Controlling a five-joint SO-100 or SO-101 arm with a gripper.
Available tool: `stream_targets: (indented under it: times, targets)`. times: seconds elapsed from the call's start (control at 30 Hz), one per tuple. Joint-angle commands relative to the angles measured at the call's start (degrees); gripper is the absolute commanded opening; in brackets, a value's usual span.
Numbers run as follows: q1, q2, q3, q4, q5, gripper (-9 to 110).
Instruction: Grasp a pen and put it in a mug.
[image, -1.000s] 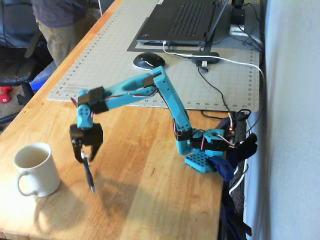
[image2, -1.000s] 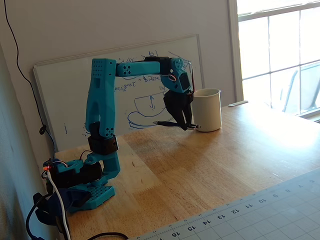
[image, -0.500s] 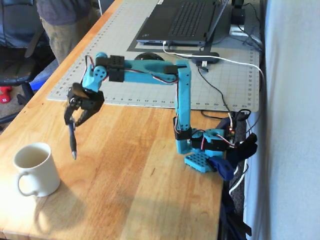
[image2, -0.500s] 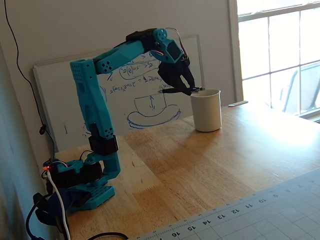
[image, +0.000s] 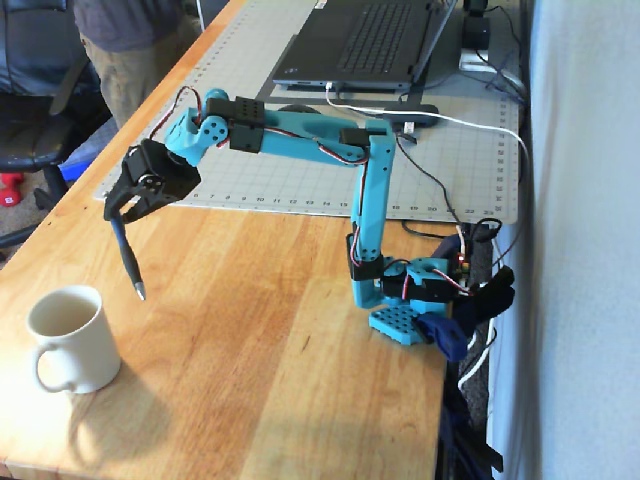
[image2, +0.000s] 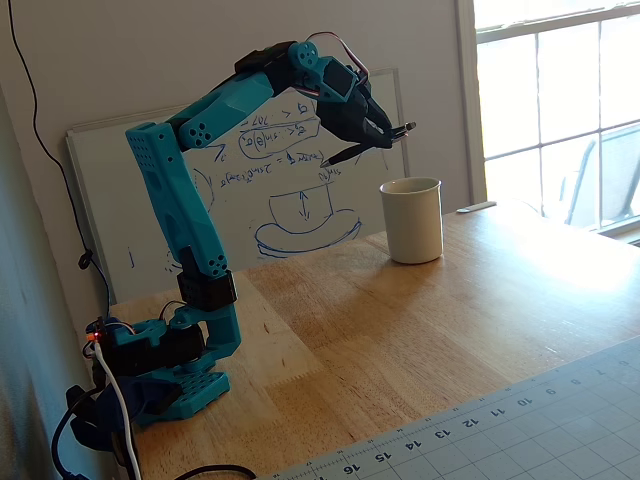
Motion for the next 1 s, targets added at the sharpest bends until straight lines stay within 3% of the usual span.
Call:
stream_targets:
  times: [0.0,0.27,0.8,0.97]
  targets:
    - [-0.09,5.36,-3.08,-1.58,-1.14,4]
    - [-3.25,4.48,-2.99,-10.46,-11.43,4]
    - [-4.75,1.76,-3.43,-13.89,-57.39,4]
    - [-6.33,-0.70,-3.43,-23.47,-66.53,4]
